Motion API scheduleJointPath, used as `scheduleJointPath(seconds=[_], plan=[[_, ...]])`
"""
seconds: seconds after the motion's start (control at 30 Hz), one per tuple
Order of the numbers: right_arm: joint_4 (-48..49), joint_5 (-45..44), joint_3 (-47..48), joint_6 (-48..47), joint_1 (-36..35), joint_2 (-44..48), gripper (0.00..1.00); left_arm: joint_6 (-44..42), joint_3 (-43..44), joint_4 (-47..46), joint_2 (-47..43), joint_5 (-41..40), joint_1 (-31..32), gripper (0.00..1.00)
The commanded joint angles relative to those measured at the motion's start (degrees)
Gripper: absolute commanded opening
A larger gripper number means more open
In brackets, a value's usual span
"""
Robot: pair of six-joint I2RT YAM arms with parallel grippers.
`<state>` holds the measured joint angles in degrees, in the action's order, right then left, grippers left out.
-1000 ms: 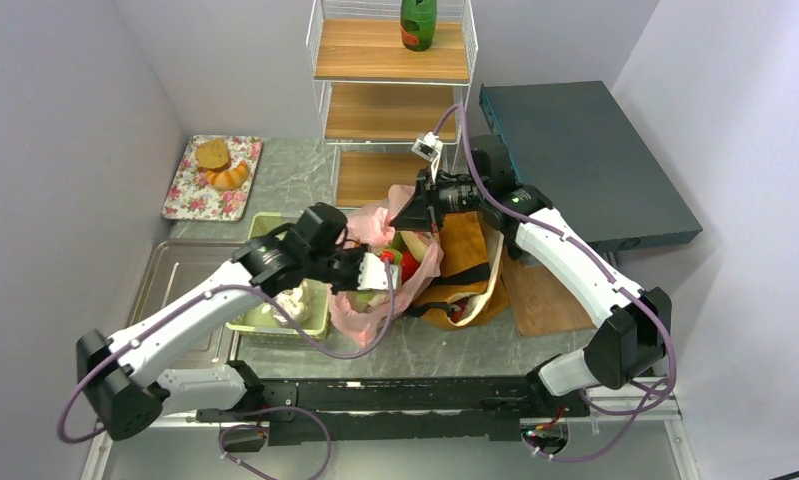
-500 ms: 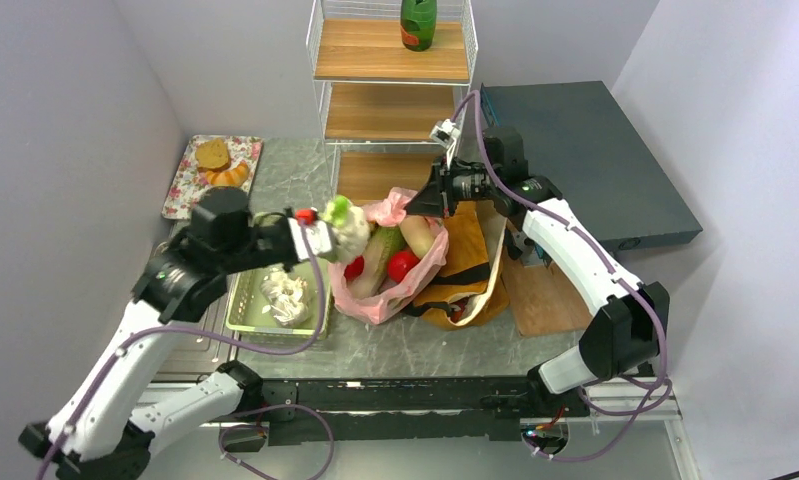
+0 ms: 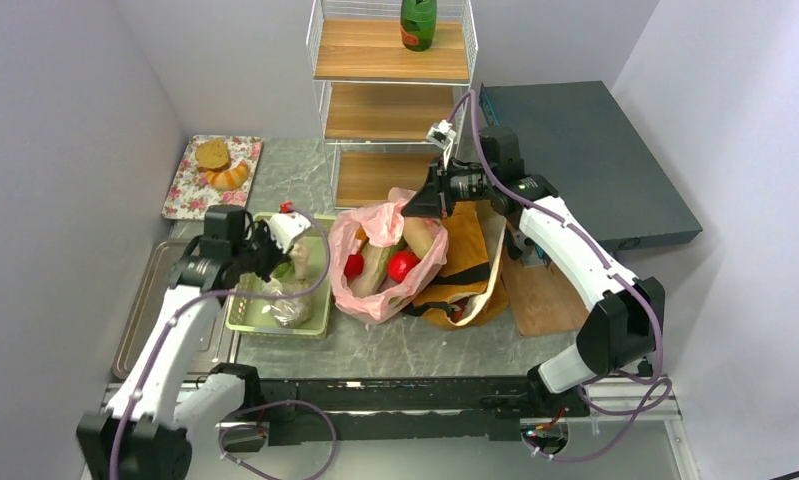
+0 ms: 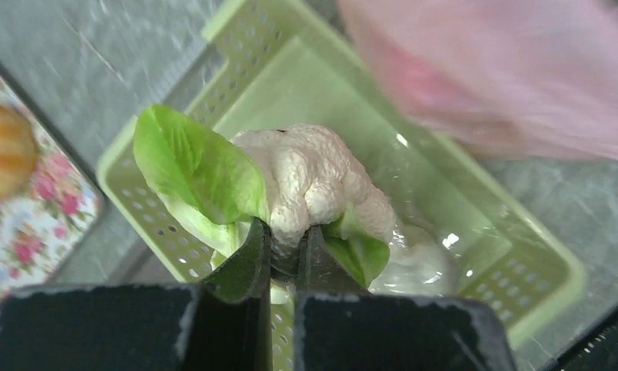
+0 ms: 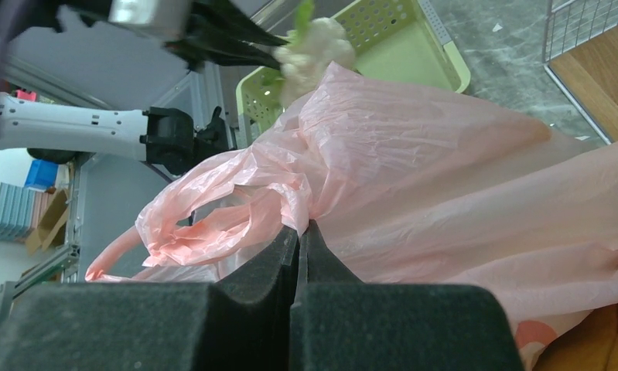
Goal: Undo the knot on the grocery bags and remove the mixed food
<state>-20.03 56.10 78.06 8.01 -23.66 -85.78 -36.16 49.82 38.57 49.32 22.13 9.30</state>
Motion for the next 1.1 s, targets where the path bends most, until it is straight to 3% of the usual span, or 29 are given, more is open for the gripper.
scheduleJointPath(seconds=[0.0, 0.07, 0.1, 0.13, 0.23, 0.27, 0.4, 0.47, 0.57, 0.7, 0.73, 0.87, 1.07], plan=[[1.73, 2.62, 3.59, 0.37, -0.25, -0.24, 0.0, 2.98, 0.01, -12.46, 7.11, -2.4, -2.46, 0.0], [1.75, 2.46, 4.02, 0.64, -0.33, -0.47, 0.0, 4.14, -0.45, -16.01, 9.68, -4.24, -2.8, 0.04], [1.81, 2.39, 4.21, 0.79, -0.33, -0.53, 0.0, 4.73, -0.4, -17.15, 10.65, -5.04, -3.02, 0.12], [1.81, 2.34, 4.47, 0.92, -0.33, -0.61, 0.0, 5.26, 0.07, -17.56, 11.34, -4.95, -3.4, 0.29], [1.49, 2.21, 5.14, 0.58, -0.33, -0.6, 0.0, 5.79, 3.34, -13.39, 10.5, 0.67, -5.11, 0.96], [1.41, 2.15, 5.18, 0.46, -0.33, -0.53, 0.0, 4.6, 4.34, -11.49, 8.86, 3.83, -5.74, 0.99], [3.11, 2.21, 4.5, 0.99, -0.53, -0.38, 0.0, -0.59, 8.57, -6.58, -0.15, 21.33, -5.95, 0.99], [4.0, 2.47, 4.38, 1.56, -1.22, -0.57, 0.0, -3.03, 11.67, -4.38, -2.56, 25.7, -0.71, 0.99], [4.3, 3.09, 4.61, 1.82, -2.32, -1.02, 0.0, -10.47, 14.55, 1.13, -1.81, 21.51, 13.11, 0.93], [3.85, 2.79, 4.45, 1.54, -3.35, -0.32, 0.0, -17.94, 12.42, 0.57, 3.37, 14.83, 26.36, 0.53], [3.48, 2.57, 4.42, 1.38, -3.53, -0.08, 0.0, -18.65, 11.78, -0.89, 4.96, 13.78, 27.7, 0.49], [4.48, 1.9, 3.31, 3.1, -3.8, 0.76, 0.0, -24.61, 8.62, -9.85, 11.14, 9.96, 33.81, 0.46], [2.77, 1.28, 4.97, 2.2, -3.82, 0.19, 0.0, -34.68, 6.55, -24.05, 23.96, -0.84, 36.32, 0.55]])
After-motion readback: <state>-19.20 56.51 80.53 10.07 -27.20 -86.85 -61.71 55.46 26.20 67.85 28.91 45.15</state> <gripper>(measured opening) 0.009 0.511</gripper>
